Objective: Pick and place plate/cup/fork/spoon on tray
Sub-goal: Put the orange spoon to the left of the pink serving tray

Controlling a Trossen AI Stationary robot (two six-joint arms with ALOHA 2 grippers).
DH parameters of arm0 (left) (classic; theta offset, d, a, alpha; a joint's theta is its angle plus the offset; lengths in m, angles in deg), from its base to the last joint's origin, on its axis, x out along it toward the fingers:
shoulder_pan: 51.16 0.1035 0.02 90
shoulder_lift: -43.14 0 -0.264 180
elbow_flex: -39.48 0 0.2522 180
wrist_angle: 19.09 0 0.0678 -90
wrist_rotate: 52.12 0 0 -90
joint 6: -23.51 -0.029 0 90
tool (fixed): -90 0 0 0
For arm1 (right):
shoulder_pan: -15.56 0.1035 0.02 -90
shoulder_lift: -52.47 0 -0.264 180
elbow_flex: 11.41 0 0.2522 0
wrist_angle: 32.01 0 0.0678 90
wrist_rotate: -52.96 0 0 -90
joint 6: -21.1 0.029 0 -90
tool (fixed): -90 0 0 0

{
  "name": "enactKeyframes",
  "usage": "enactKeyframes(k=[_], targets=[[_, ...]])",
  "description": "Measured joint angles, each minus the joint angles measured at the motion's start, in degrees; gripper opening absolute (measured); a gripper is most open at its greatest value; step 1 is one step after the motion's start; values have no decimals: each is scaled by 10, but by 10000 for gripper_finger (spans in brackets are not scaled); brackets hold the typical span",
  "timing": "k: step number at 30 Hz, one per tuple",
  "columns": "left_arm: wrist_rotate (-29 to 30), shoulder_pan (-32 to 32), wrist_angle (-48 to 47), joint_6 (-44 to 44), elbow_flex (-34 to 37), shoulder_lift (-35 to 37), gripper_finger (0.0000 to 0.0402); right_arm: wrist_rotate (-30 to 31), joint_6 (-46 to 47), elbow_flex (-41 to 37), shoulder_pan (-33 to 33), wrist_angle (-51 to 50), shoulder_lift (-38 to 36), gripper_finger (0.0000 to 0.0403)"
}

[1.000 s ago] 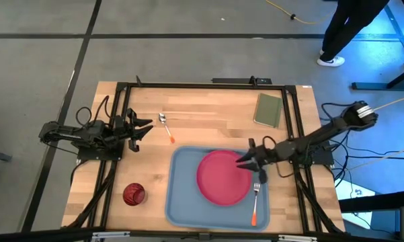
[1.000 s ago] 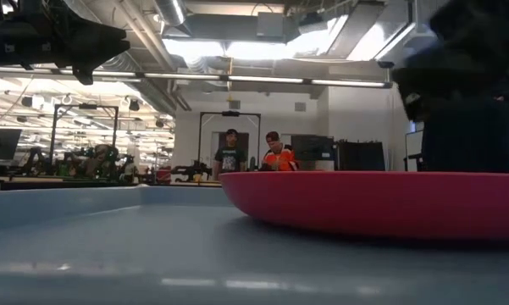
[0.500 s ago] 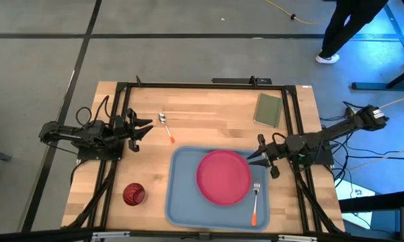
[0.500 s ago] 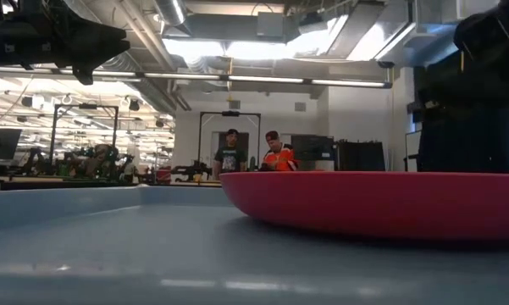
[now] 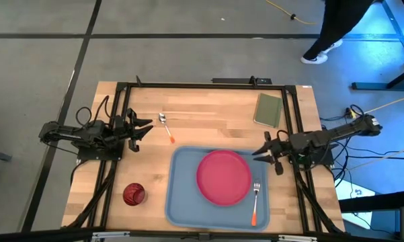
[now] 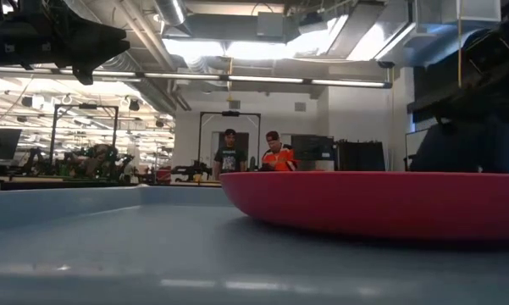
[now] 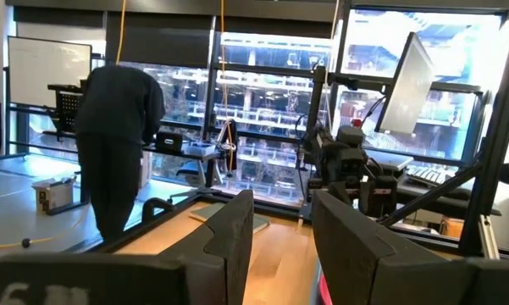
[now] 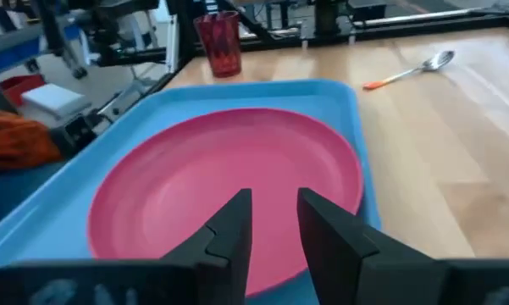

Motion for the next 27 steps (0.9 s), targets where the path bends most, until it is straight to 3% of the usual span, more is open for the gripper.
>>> enactKeyframes(k=[4,12,27], targets=[[0,0,0,0,0,0,115,-40,10,0,0,-8,-30,102],[0,0,0,0,0,0,115,-44,10,0,1,-8,-100,102],[0,0,0,0,0,0,115,-44,10,0,1,-9,-103,102]])
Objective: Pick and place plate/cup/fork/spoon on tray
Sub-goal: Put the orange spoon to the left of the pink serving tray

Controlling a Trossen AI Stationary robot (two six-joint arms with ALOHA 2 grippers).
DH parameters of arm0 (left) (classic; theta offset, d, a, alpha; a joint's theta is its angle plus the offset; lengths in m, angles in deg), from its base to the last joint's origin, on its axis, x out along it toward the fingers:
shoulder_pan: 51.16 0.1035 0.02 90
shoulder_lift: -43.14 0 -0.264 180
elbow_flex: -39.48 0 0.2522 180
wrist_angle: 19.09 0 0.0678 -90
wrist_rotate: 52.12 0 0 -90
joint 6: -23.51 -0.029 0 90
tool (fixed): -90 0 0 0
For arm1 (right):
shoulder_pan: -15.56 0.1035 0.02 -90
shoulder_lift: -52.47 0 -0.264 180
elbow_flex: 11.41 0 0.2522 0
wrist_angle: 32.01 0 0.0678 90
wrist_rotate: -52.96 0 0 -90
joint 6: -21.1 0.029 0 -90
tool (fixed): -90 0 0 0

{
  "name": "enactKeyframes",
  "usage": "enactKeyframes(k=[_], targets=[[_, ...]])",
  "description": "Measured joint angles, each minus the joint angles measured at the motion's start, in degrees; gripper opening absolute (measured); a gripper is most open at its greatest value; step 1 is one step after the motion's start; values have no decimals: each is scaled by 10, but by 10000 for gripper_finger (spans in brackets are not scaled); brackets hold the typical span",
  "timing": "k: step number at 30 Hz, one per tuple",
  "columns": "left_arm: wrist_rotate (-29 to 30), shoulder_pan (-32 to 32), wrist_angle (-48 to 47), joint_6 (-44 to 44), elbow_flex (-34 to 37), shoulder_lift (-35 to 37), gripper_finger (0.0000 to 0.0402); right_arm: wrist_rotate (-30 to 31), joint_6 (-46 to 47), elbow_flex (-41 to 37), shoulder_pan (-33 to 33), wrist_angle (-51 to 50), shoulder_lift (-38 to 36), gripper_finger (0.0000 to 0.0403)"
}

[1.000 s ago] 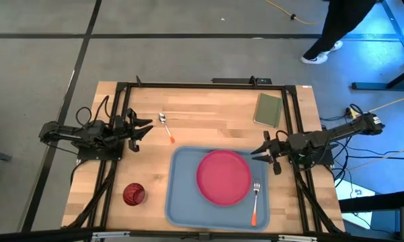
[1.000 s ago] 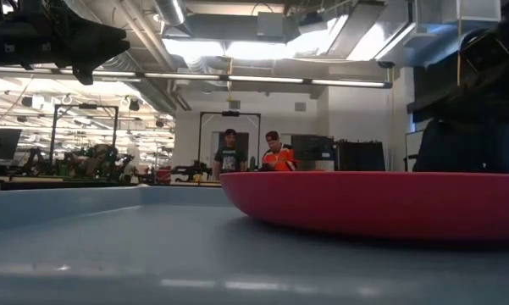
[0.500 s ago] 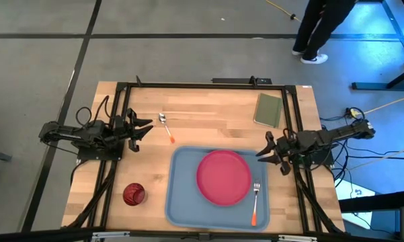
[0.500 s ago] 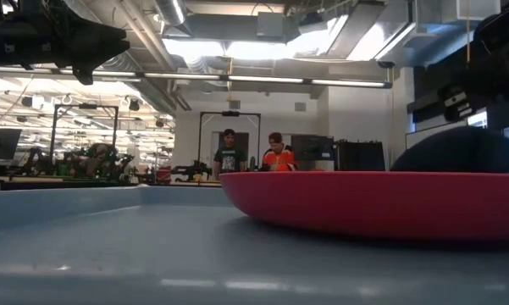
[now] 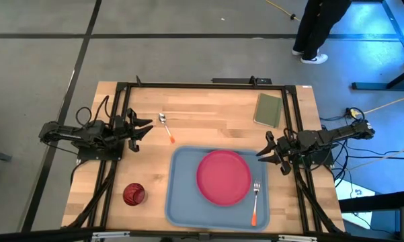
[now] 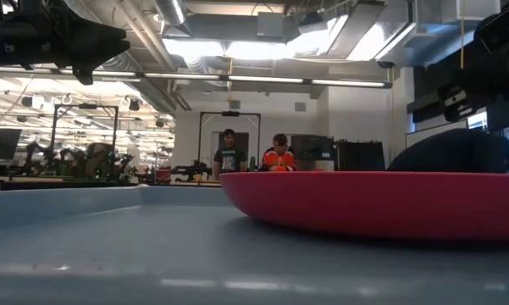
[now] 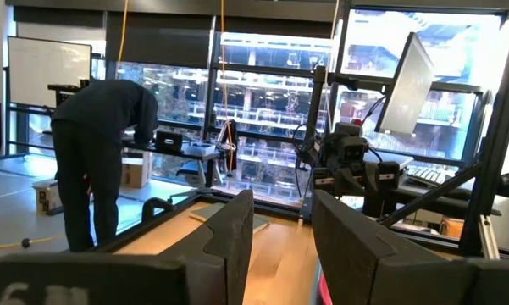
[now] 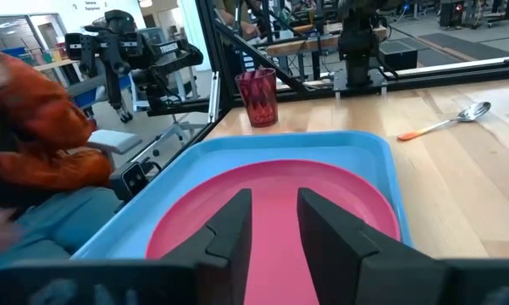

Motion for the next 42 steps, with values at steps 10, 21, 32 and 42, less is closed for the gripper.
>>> enactKeyframes(k=[10,21,32,42], targets=[[0,0,0,0,0,0,115,0,0,0,0,0,0,102],[0,0,0,1,0,0,115,0,0,0,0,0,0,102],[-12,0,134,-7,-9,0,115,0,0,0,0,1,0,102],[104,0,-15,103,-94,-120,115,0,0,0,0,1,0,102]])
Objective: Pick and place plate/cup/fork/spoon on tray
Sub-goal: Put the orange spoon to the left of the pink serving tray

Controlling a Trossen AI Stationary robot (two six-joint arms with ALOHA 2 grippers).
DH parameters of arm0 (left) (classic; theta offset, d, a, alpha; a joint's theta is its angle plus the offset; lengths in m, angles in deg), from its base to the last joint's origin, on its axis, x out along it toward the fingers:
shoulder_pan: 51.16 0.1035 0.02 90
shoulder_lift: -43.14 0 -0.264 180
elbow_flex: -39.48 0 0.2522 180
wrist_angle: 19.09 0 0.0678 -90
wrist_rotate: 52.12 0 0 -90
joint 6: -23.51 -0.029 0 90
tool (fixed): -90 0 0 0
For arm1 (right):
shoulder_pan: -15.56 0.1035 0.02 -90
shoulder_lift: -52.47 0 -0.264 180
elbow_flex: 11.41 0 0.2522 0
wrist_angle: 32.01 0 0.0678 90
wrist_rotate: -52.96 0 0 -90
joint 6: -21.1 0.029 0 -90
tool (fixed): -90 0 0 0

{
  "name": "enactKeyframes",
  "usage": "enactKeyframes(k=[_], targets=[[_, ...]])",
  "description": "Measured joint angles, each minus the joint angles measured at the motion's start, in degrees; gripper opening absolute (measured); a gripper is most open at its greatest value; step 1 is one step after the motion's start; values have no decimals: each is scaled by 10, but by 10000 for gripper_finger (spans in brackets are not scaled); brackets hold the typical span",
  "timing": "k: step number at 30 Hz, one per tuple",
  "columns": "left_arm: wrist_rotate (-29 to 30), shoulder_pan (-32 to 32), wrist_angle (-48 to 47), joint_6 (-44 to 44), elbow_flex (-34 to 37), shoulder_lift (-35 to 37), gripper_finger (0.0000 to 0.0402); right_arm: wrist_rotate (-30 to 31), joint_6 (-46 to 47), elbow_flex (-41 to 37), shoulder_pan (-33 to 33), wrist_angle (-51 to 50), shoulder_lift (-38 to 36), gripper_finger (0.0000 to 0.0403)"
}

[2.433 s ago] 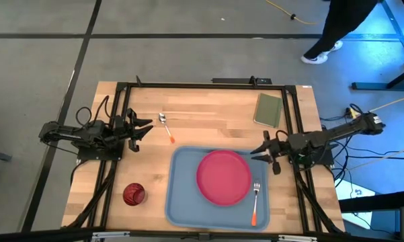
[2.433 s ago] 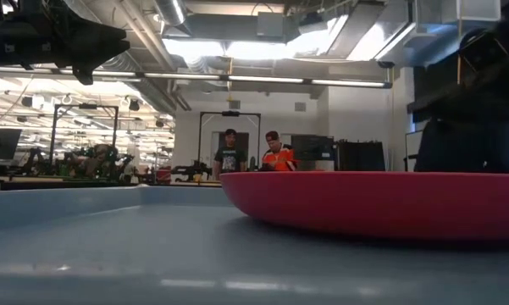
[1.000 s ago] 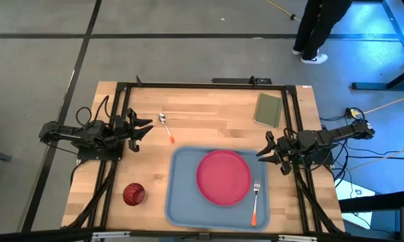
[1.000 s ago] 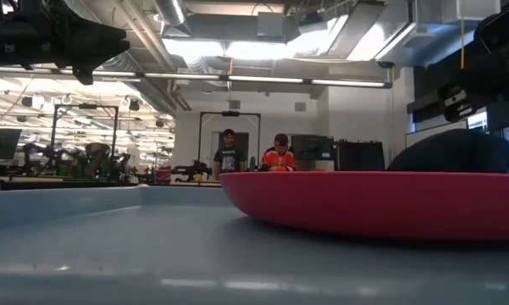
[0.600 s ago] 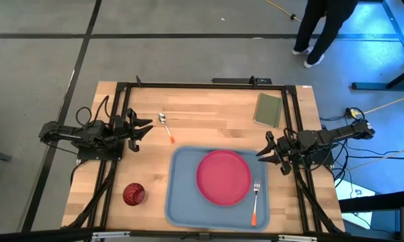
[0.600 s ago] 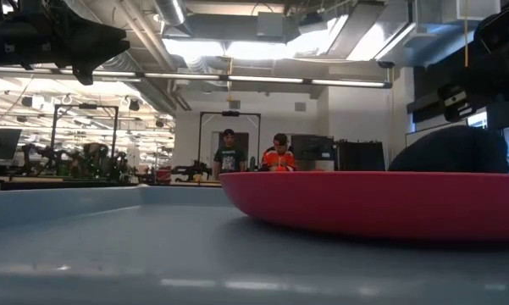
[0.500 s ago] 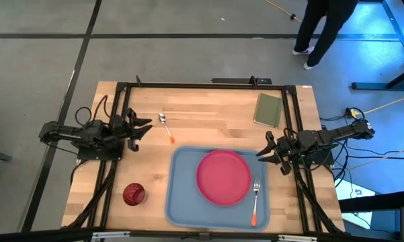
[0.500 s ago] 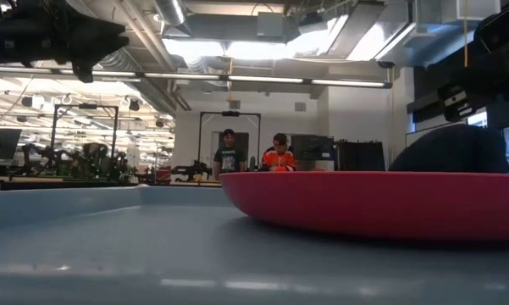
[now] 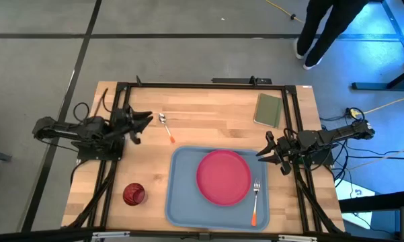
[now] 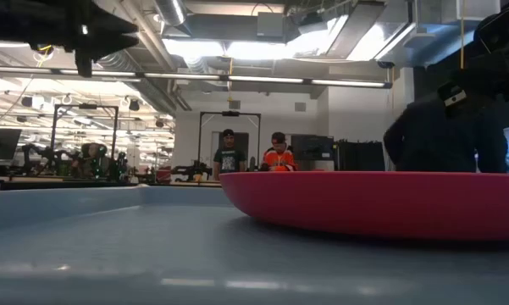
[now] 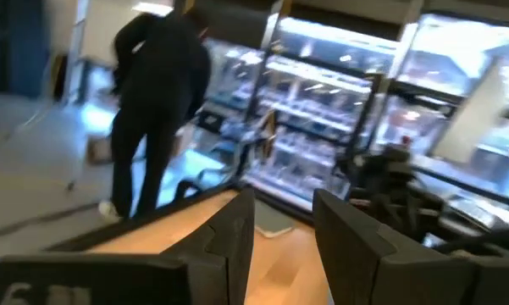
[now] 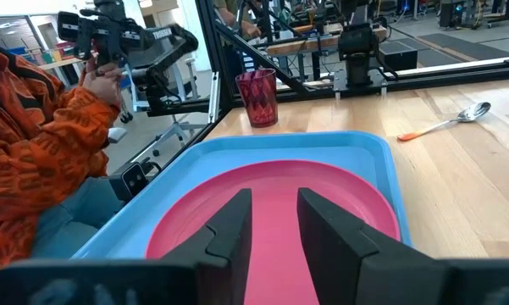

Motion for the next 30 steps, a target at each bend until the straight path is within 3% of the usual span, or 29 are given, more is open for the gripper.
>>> enactKeyframes(k=[7,14,23,30], targets=[[74,0,-5,98,-86,-153,115,0,0,0,0,0,0,102],[161,5,-88,255,-147,-275,115,0,0,0,0,0,0,102],[120,54,-127,426,-196,-418,115,0,0,0,0,0,0,102],[71,119,-326,537,-338,-546,115,0,0,0,0,0,0,102]])
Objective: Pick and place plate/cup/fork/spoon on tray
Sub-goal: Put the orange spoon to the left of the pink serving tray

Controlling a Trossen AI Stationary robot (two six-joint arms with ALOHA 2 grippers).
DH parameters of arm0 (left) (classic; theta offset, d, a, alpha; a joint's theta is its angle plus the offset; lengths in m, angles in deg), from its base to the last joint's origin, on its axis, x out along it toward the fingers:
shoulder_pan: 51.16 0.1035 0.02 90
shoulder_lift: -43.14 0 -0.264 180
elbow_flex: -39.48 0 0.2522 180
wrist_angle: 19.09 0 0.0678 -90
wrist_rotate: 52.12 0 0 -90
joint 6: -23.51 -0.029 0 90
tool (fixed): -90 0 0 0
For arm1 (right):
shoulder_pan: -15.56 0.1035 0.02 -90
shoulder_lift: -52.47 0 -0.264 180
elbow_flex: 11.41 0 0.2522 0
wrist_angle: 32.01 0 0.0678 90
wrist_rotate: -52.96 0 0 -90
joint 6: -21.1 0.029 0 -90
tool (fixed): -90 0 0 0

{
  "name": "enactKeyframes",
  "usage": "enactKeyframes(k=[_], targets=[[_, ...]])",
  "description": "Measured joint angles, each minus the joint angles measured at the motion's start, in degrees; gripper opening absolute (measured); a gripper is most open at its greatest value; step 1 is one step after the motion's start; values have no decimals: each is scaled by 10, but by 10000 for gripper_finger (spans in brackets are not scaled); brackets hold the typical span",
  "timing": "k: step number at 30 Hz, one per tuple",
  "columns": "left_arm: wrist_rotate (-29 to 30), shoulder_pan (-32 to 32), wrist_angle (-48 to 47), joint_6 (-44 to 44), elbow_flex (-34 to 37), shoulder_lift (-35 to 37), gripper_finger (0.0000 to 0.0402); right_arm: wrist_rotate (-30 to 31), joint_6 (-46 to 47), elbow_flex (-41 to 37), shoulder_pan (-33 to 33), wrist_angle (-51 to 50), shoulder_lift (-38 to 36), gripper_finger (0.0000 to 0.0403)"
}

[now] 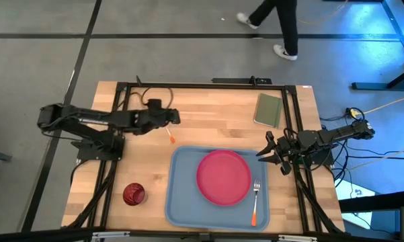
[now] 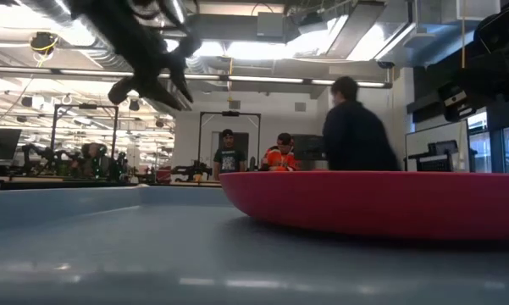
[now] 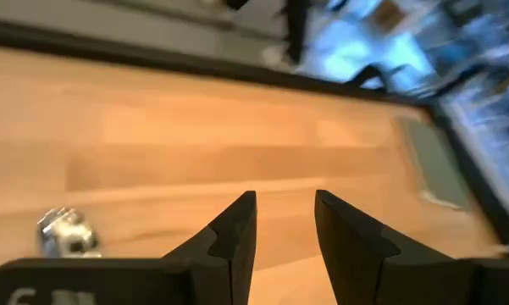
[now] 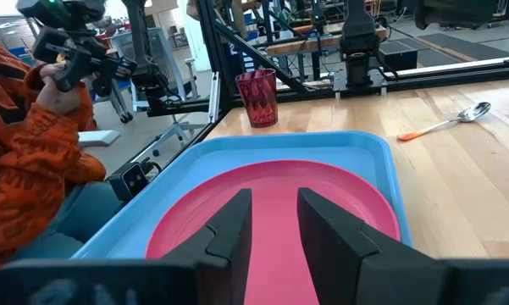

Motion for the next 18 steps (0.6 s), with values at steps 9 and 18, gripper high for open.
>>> enactKeyframes(k=[9,18], targets=[[-39,23,-254,160,-153,-136,115,0,0,0,0,0,0,102],[-97,15,-371,401,-161,-217,115,0,0,0,0,0,0,102]])
